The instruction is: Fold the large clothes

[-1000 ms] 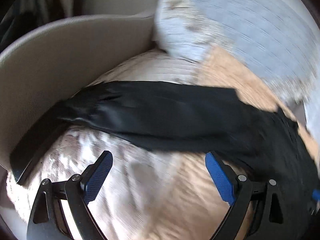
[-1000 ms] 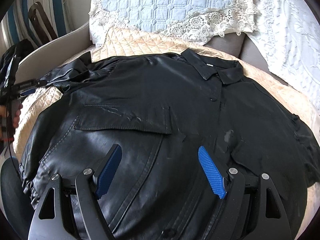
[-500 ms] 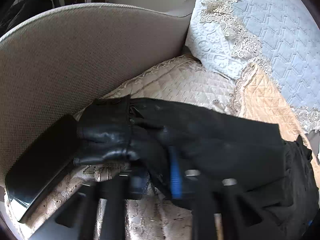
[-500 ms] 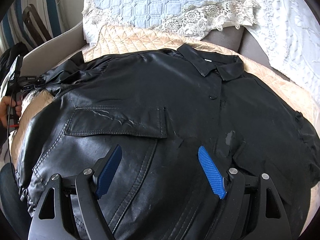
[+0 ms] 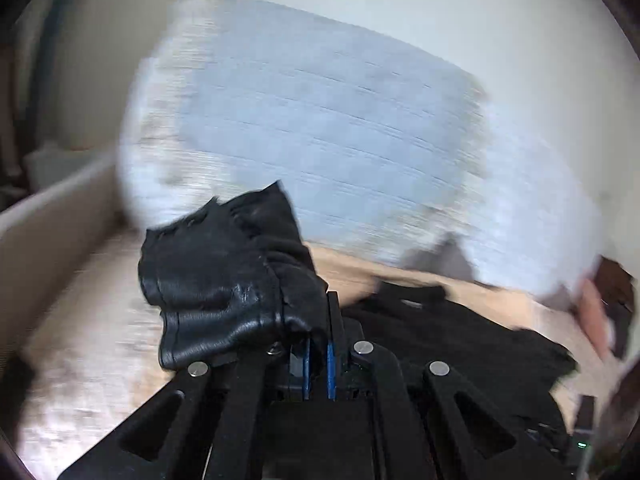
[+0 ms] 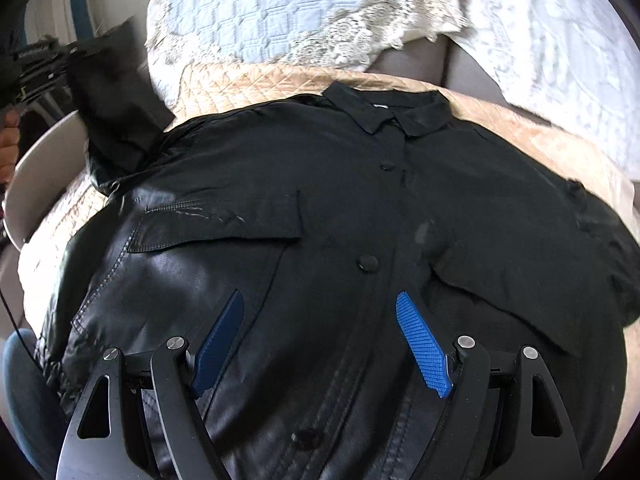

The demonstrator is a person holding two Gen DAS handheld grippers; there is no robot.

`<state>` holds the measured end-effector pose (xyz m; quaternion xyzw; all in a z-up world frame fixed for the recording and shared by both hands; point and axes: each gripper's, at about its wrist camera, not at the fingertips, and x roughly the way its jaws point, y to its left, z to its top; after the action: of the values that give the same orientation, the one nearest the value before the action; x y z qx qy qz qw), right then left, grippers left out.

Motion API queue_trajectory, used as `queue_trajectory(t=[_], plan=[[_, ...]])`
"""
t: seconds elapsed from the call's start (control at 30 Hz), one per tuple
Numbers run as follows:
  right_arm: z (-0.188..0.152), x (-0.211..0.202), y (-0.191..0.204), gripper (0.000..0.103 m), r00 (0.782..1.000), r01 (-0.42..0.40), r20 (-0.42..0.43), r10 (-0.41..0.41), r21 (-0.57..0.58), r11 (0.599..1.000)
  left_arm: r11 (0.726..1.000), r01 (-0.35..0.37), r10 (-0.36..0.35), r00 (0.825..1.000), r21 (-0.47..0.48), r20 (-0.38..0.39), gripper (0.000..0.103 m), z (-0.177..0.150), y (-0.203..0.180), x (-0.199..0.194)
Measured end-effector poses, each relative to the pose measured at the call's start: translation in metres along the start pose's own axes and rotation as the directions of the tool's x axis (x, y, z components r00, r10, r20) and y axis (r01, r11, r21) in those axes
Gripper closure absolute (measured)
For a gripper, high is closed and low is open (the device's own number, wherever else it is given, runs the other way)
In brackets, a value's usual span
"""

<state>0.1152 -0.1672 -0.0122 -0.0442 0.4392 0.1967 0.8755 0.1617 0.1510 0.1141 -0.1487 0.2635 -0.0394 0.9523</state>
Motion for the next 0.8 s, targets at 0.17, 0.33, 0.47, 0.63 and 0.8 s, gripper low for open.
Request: queue_trajectory(t=[0.17,0.33,0.47,0.63,0.8], plan=[[-0.008,-0.006,-0.023,0.024,1.0,0.001,-0.013,0.0,0.067,0.998,0.991,0.131,-0.125,0.976,0.025,-0.177,0.097,-0.04,-0.061,0.075],[-0.011,-0.008,-0.039,0.024,1.0,-0.004,-0.028,0.008,0.123,0.992,0.974,0.224,-0.216,0.915,-0.015,-0.341,0.061,-0.086,-0.085,0.106],[-0.007,-0.008,-0.044,0.024,0.999,-0.026,-0.022,0.03,0.154,0.988,0.94,0.338,-0.332,0.89,-0.037,-0.312,0.044,-0.081,-0.083,0.074],[0.018,-0.001,-0.038,0.025,0.993,-0.121,0.018,0.12,0.209,0.97,0.969,0.246,-0.241,0.949,0.0,-0.201,0.041,-0.062,-0.049,0.039],[0.06,0.021,-0.024,0.029,0.984,-0.18,0.05,0.173,0.225,0.957,0.997,0.02,-0.036,0.97,-0.069,-0.242,0.043,-0.073,0.01,0.052]])
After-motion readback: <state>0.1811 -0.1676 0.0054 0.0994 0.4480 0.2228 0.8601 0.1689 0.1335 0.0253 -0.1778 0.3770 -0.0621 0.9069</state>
